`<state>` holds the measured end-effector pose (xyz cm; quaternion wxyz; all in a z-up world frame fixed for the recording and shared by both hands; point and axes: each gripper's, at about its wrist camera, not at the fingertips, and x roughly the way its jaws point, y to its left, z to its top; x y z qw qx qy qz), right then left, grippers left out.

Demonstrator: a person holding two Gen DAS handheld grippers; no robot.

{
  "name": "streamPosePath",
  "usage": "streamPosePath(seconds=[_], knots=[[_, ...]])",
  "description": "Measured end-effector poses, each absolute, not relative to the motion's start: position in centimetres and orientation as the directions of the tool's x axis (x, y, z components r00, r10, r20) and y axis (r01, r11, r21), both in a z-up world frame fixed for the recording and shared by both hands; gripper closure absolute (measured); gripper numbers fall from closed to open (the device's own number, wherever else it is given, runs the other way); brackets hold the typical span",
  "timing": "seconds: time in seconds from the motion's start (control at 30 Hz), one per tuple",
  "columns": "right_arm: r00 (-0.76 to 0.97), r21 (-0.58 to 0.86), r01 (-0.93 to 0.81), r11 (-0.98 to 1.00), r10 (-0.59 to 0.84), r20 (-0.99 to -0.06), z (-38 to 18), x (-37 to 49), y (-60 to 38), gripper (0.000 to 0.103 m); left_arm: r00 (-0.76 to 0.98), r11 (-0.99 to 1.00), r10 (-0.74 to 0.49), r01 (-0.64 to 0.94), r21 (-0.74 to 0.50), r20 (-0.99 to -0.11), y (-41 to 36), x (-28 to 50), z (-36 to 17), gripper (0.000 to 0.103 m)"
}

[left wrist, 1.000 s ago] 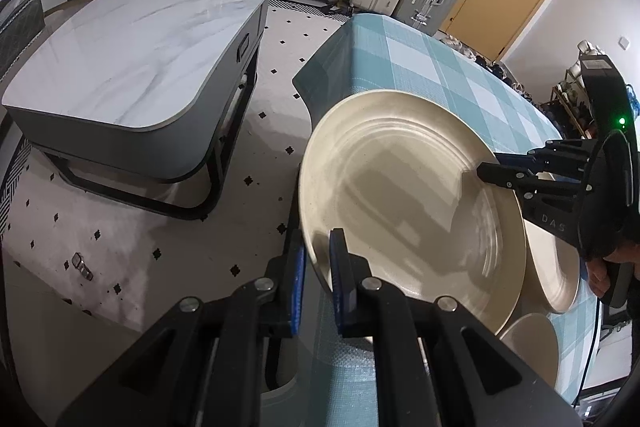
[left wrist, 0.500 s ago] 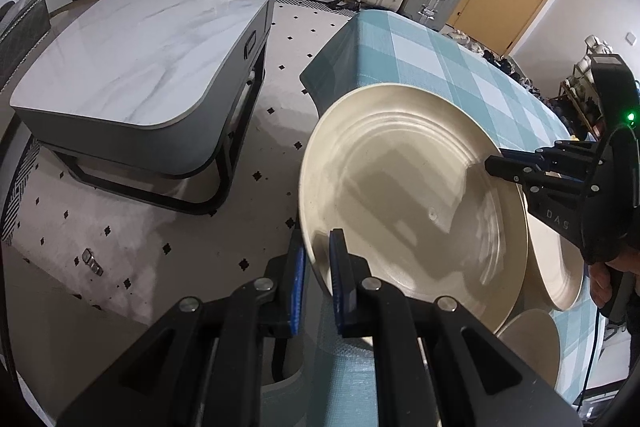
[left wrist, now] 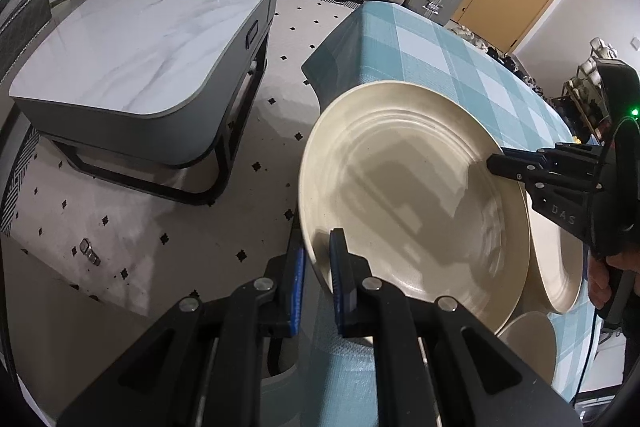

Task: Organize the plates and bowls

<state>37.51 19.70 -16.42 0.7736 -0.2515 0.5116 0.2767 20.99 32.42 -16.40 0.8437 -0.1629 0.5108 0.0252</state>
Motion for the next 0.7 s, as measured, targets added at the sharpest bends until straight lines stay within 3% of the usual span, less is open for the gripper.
streamPosePath(seconds=[0.33, 0.7], knots=[[0.214, 0.006, -0.7, 0.715, 0.217, -0.952, -16.9, 37.2, 18.6, 0.086, 0.485, 0.945, -0.123, -0.21, -0.252, -0.866, 32.5, 20.8, -16.5, 0.09], [0.245, -0.015, -0.668, 0.744, 0.201, -0.949, -15.8, 36.8, 18.8, 0.09, 0.454, 0.95, -0.112, -0.212, -0.23, -0.884, 32.0, 20.8, -15.6, 0.091]])
